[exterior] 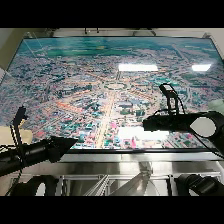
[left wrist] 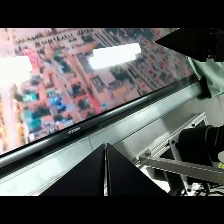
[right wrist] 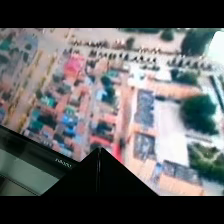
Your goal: Fold the shirts.
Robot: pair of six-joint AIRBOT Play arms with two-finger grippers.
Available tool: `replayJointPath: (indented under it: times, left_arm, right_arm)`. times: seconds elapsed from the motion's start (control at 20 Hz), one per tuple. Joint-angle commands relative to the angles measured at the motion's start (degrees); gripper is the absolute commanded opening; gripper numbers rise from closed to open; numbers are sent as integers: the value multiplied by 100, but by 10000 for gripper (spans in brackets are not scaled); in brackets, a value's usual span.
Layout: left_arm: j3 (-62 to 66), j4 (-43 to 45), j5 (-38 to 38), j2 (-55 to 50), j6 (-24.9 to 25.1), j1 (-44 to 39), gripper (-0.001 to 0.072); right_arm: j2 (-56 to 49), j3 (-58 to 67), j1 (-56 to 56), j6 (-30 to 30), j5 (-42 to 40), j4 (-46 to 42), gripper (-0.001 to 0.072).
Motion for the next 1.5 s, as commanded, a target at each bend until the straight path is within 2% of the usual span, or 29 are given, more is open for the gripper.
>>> replayJointPath:
  times: [0.0,0.2,0.25,0.3,0.35,0.45,0.5,0.6,0.65,0.7,0.75,0.8,0.85,0.95,1.1,1.25,1.45]
  left_arm:
    - [-4,4,7,4,-2,2,19]
    - [114,184,74,-7,-17,2,25]
    - [328,520,109,-81,-138,2,189]
    - [684,1047,107,-254,-415,2,297]
    - [1108,1661,50,-459,-590,2,297]
    - [2159,3421,-203,-990,-1058,2,299]
    - [2719,4592,-354,-1298,-1434,4,347]
    - [3630,6872,-704,-1932,-2210,20,348]
    - [3945,7646,-859,-2229,-2365,122,348]
    - [4179,8067,-927,-2524,-2382,378,348]
    - [4332,8076,-927,-2798,-2382,761,356]
    - [4417,7895,-896,-3097,-2382,1261,595]
    - [4426,7641,-892,-3373,-2380,1766,708]
    - [4240,7066,-804,-3923,-2315,2774,710]
    - [3674,5954,-527,-4559,-1606,3805,710]
    - [3047,5744,28,-5080,-1377,4159,710]
    - [2802,5724,420,-5783,-1329,4142,708]
  right_arm:
    - [4,-2,4,-4,-4,0,14]
    - [4,-2,4,-4,-4,0,14]
    - [4,-2,4,-4,-4,-2,14]
    - [4,-2,4,-4,-4,0,14]
    - [4,-2,4,-4,-4,0,14]
    - [4,-2,4,-4,-4,0,14]
    - [4,-2,4,-4,-4,0,14]
    - [4,-2,4,-4,-4,0,14]
    - [4,-2,4,-4,-4,0,14]
    - [4,-2,4,-4,-4,0,14]
    - [2,-2,4,-4,-4,0,14]
    - [4,-2,4,-4,-4,0,14]
    - [4,-2,4,-7,-4,0,14]
    - [2,-2,4,-2,-11,2,14]
    - [2,-2,4,-11,-219,0,14]
    - [4,-2,4,-11,-216,0,14]
    - [2,-2,4,-11,-216,0,14]
